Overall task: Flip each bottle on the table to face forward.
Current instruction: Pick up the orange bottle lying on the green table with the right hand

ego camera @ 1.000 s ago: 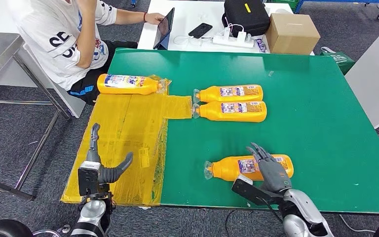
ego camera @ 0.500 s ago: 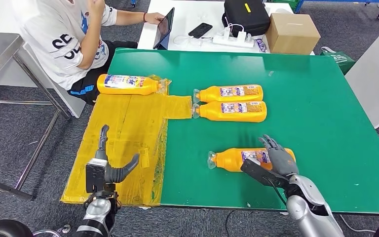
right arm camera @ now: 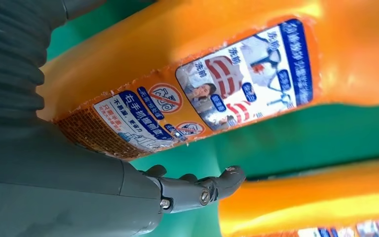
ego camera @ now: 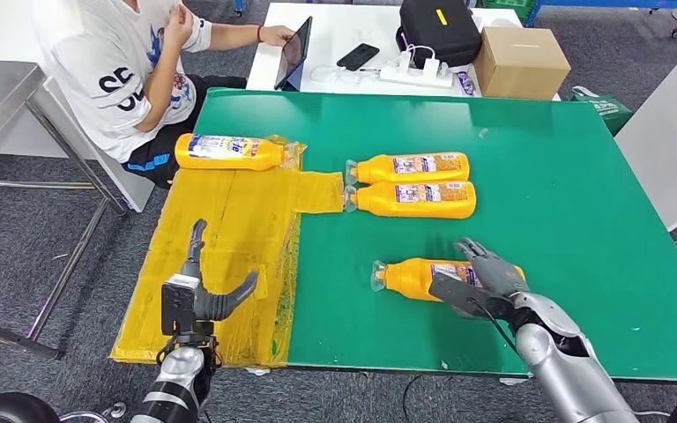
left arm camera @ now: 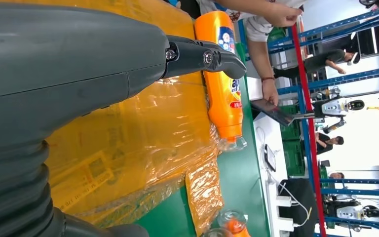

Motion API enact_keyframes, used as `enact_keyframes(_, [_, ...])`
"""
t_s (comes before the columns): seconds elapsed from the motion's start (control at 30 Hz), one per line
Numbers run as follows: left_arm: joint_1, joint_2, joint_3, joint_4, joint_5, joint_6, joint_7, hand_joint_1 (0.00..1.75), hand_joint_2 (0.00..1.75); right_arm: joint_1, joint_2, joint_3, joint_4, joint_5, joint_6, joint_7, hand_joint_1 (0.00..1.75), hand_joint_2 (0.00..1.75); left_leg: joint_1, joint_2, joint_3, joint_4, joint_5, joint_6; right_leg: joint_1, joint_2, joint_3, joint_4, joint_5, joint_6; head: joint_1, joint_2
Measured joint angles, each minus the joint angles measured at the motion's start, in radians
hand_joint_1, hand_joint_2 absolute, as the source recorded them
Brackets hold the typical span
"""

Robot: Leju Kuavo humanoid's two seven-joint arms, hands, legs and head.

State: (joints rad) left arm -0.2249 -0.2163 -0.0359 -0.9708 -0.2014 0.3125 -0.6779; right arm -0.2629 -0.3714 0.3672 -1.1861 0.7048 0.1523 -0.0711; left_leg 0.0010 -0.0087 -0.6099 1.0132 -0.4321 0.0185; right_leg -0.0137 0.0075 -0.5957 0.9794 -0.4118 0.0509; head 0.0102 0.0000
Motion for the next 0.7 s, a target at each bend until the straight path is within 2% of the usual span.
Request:
enact_keyframes(0.17, [-0.014, 0.0, -0.003, 0.031, 0.012, -0.009, -0.001, 0.0, 1.75, -0.04, -0.056, 0.066, 0.02, -0.031, 0.046, 0.014, 0.0, 1.75, 0.0, -0.001, 0.003, 0.0, 0.0, 0.0, 0.0, 0.0, 0.003, 0.0, 0.0, 0.0, 0.0, 0.0])
enact_keyframes(0.33, [-0.023, 0.0, -0.004, 0.051, 0.013, -0.009, -0.002, 0.0, 1.75, -0.054, -0.081, 0.099, 0.03, -0.038, 0.048, 0.017, 0.02, 1.75, 0.0, -0.001, 0.003, 0.0, 0.0, 0.0, 0.0, 0.0, 0.004, 0.0, 0.0, 0.0, 0.0, 0.0])
enact_keyframes(0.37, [-0.025, 0.0, -0.004, 0.054, 0.013, -0.009, -0.002, 0.0, 1.75, -0.057, -0.084, 0.105, 0.031, -0.04, 0.051, 0.02, 0.12, 1.75, 0.0, -0.001, 0.003, 0.0, 0.0, 0.0, 0.0, 0.0, 0.004, 0.0, 0.0, 0.0, 0.0, 0.0])
enact_keyframes(0.5, [-0.029, -0.001, -0.004, 0.063, 0.021, -0.012, -0.008, 0.0, 1.75, -0.074, -0.105, 0.13, 0.034, -0.055, 0.08, 0.036, 1.47, 1.75, 0.0, -0.001, 0.003, 0.0, 0.0, 0.0, 0.0, 0.0, 0.004, 0.0, 0.0, 0.0, 0.0, 0.0])
enact_keyframes(0.6, [-0.034, -0.002, -0.004, 0.07, 0.028, -0.012, -0.016, 0.0, 1.75, -0.094, -0.134, 0.155, 0.034, -0.085, 0.122, 0.041, 1.72, 1.75, 0.0, -0.002, 0.003, 0.0, 0.0, 0.0, 0.0, -0.001, 0.004, 0.0, 0.0, 0.0, 0.0, 0.0])
enact_keyframes(0.7, [-0.043, -0.005, -0.004, 0.075, 0.039, -0.01, -0.021, 0.0, 1.75, -0.116, -0.174, 0.189, 0.033, -0.123, 0.168, 0.046, 1.74, 1.75, -0.001, -0.002, 0.003, 0.0, 0.0, 0.0, 0.0, -0.001, 0.004, 0.0, 0.0, 0.0, 0.0, 0.0])
